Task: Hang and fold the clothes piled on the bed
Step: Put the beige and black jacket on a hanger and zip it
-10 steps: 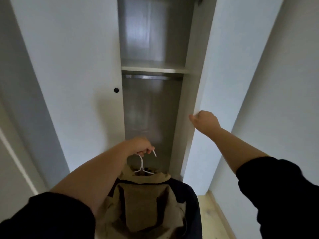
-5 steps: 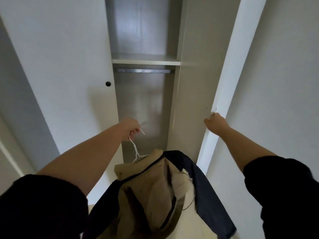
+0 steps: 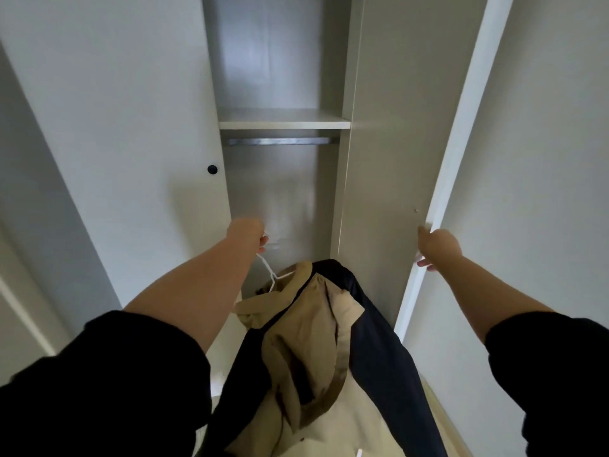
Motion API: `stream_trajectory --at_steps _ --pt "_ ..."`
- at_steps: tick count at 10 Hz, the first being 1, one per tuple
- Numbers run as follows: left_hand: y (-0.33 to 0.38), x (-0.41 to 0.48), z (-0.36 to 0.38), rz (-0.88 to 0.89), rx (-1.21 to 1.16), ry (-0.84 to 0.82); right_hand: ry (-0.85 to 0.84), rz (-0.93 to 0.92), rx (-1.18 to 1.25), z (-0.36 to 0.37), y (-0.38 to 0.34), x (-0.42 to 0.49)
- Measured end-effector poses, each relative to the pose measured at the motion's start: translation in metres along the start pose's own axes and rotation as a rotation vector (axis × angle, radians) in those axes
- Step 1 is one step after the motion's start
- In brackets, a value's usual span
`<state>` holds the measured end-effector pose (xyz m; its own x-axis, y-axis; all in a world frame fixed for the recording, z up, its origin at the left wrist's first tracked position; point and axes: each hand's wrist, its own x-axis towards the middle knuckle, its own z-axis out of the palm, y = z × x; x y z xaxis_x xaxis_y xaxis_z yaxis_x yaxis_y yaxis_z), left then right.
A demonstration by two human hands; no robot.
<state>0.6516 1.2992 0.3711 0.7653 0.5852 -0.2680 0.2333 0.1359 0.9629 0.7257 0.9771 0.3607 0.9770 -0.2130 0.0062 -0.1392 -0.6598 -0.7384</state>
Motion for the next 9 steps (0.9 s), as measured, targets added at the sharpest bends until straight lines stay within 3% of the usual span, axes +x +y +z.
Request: stream_trajectory --at_steps 1,2,3,4,5,7,8,9 --pt "0.003 0.008 0.006 -0.058 0.03 0.003 -0.022 0.183 0.403 0.012 0.001 -0.006" --pt "0.005 -0.001 0.015 -0.121 -0.169 0.094 -0.179 0.345 0.624 0.034 0.002 -0.027" --pt "-0.001 -0.019 0.024 -0.234 -0.431 -0.08 -0.382 0.4 0.669 0.069 -0.001 -0.06" --pt "-0.004 -0.03 0.033 -0.19 -0.556 -0.123 -0.689 0.237 0.429 0.106 -0.016 -0.087" --pt "0.0 -0.031 0.035 -0.202 -0.565 -0.192 -0.81 -0.011 0.071 0.14 -0.026 -0.094" --pt "0.009 0.008 0.031 -0.22 -0.514 -0.312 -0.539 -0.311 -0.355 0.19 -0.029 -0.066" --pt "0.02 0.041 0.024 -0.193 -0.566 -0.381 -0.384 -0.327 -0.373 0.209 -0.047 -0.045" --pt "0.04 0.082 0.013 -0.134 -0.445 -0.436 -0.293 -0.3 -0.351 0.225 -0.081 -0.017"
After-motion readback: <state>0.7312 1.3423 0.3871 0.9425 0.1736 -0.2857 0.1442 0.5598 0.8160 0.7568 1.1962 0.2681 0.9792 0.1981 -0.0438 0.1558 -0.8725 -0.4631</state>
